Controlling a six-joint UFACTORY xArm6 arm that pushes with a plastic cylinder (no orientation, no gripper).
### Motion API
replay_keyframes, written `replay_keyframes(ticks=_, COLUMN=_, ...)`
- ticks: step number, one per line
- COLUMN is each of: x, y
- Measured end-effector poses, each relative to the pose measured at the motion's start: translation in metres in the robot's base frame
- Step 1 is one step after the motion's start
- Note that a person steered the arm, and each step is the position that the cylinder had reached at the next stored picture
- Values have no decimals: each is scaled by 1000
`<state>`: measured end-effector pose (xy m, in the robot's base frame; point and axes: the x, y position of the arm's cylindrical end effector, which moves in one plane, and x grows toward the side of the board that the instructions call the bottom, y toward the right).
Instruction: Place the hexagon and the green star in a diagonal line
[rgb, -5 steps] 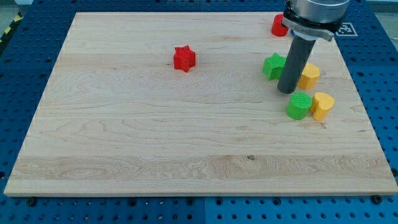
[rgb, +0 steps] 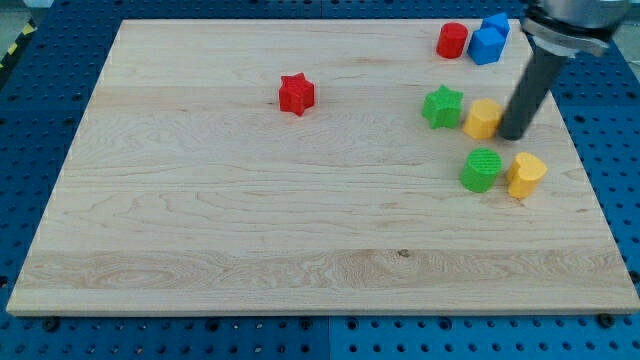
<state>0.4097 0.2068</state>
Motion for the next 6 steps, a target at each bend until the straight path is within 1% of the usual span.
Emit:
replay_keyframes(ticks=1, x=-12, y=-44)
replay_keyframes(ticks=2, x=-28, y=-60)
replay_keyframes(ticks=4, x=-60, y=-67)
replay_keyframes(ticks=5, x=-58, y=-82)
replay_keyframes(ticks=6, x=-59, y=-116)
